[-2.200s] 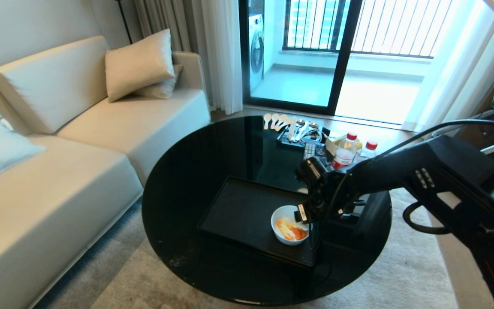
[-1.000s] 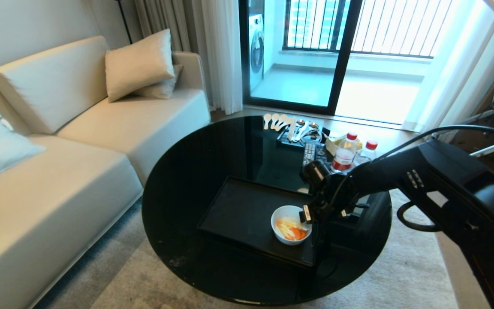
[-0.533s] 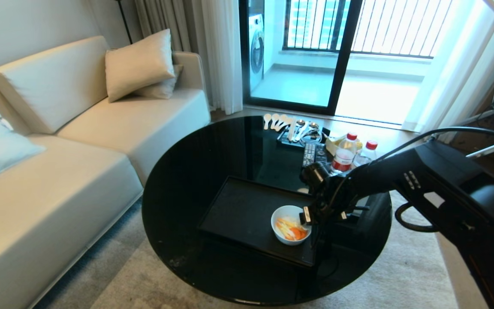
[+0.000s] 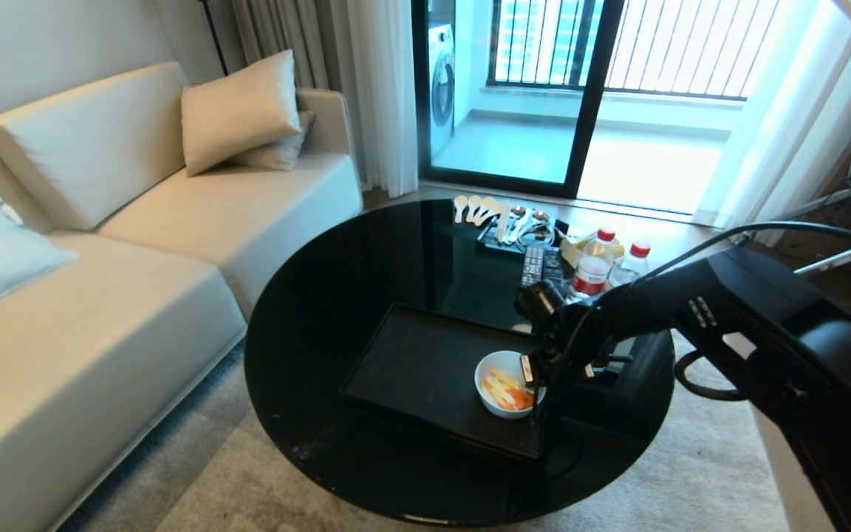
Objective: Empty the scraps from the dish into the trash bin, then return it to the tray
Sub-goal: Pick up the bowl with leftover food
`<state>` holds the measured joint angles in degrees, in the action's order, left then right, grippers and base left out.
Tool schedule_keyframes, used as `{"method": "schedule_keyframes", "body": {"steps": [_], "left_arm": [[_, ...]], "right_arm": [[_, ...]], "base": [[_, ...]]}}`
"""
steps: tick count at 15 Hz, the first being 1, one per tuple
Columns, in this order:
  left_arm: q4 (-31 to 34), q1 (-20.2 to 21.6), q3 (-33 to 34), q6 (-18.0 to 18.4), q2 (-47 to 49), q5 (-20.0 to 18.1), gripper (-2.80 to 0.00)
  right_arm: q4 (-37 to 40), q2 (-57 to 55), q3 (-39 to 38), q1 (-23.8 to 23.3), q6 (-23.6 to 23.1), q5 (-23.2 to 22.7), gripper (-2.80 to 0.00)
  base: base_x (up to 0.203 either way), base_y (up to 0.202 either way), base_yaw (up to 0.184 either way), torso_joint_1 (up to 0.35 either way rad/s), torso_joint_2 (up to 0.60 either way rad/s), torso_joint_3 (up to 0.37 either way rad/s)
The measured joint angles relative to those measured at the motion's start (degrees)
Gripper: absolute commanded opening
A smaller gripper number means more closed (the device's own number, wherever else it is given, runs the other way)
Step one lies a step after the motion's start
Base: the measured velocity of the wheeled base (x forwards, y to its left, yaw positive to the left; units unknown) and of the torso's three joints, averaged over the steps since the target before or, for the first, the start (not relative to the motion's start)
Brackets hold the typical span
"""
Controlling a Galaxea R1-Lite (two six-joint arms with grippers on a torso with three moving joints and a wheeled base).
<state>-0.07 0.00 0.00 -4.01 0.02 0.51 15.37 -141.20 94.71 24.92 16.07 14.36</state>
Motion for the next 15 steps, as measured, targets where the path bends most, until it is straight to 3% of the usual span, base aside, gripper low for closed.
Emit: {"method": "schedule_keyframes", "body": {"steps": [12,15], "left_arm": [[0.0,0.0,0.0,0.0,0.0,0.0,-2.8],[0.0,0.0,0.0,0.0,0.0,0.0,-2.8]], "right_arm": [[0.3,0.3,-0.4,0.1,0.1,0.0,-2.8],[0.8,0.8,-0.5,0.1,2.7,-0.1,-2.8]], "base": [[0.0,0.0,0.0,0.0,0.0,0.0],[0.0,0.0,0.0,0.0,0.0,0.0]]}}
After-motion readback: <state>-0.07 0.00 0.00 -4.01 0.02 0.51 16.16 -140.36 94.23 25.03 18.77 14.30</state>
